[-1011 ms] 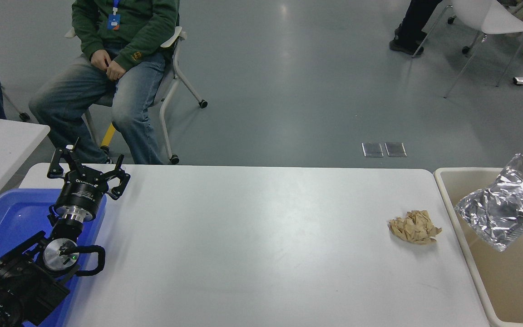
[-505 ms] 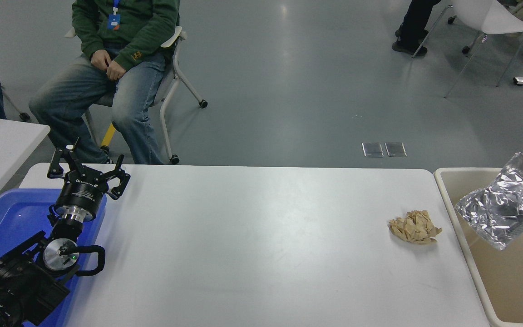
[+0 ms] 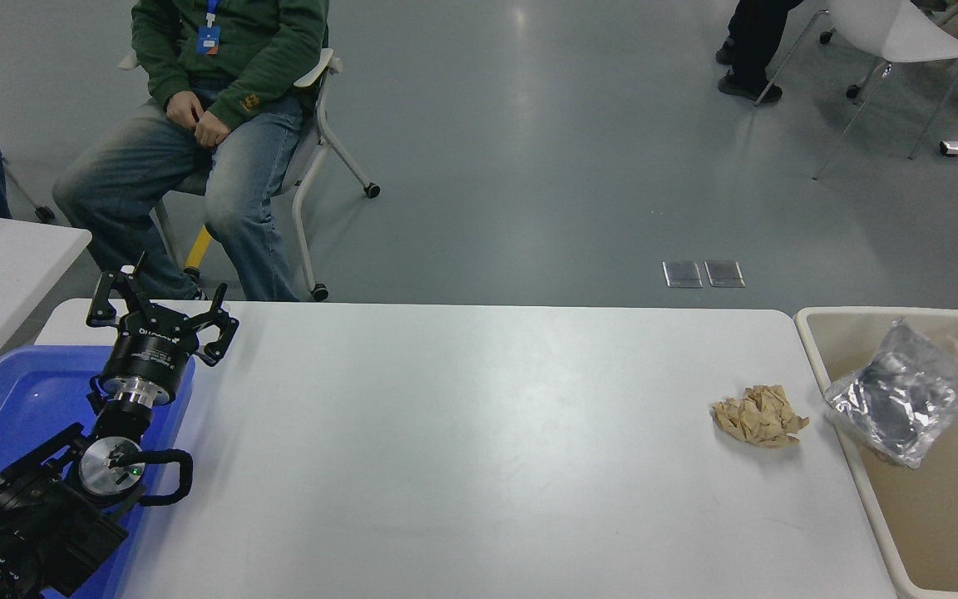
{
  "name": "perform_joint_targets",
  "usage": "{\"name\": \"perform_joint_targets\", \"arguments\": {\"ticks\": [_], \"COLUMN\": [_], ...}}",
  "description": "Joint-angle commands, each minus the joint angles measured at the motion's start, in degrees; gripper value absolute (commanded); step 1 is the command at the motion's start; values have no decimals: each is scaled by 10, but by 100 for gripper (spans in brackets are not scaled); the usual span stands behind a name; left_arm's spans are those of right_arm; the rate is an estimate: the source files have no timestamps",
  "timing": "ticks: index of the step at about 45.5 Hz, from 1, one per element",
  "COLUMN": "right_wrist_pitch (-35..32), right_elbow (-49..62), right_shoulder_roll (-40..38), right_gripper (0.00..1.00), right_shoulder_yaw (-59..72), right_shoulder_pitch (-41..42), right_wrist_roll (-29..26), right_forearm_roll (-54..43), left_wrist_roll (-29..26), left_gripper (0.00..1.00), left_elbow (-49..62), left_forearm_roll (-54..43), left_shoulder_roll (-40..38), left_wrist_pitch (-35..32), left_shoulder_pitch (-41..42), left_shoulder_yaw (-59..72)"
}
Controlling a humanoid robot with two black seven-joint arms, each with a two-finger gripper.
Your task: Clean the table surface
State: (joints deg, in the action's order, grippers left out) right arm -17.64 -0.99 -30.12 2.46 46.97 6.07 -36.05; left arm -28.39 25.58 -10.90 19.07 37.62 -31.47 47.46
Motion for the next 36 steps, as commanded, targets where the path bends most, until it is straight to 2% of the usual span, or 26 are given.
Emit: {"name": "perform_joint_targets", "arguments": {"ticks": [1,36], "right_wrist_pitch": [3,-3], "right_elbow": [1,1], "right_shoulder_roll": [0,-10], "right_gripper": [100,100], "right_shoulder_yaw": [-1,-4], "right_shoulder_pitch": [0,10], "right_wrist_roll": [-1,-2], "right_forearm_roll": [0,26], "left_wrist_roll": [0,0], "left_gripper": [100,100], "left_elbow": [0,0], "left_forearm_roll": [0,0], "left_shoulder_roll": [0,0], "left_wrist_pitch": [0,0], "left_shoulder_pitch": [0,0], "left_shoulder_yaw": [0,0]}}
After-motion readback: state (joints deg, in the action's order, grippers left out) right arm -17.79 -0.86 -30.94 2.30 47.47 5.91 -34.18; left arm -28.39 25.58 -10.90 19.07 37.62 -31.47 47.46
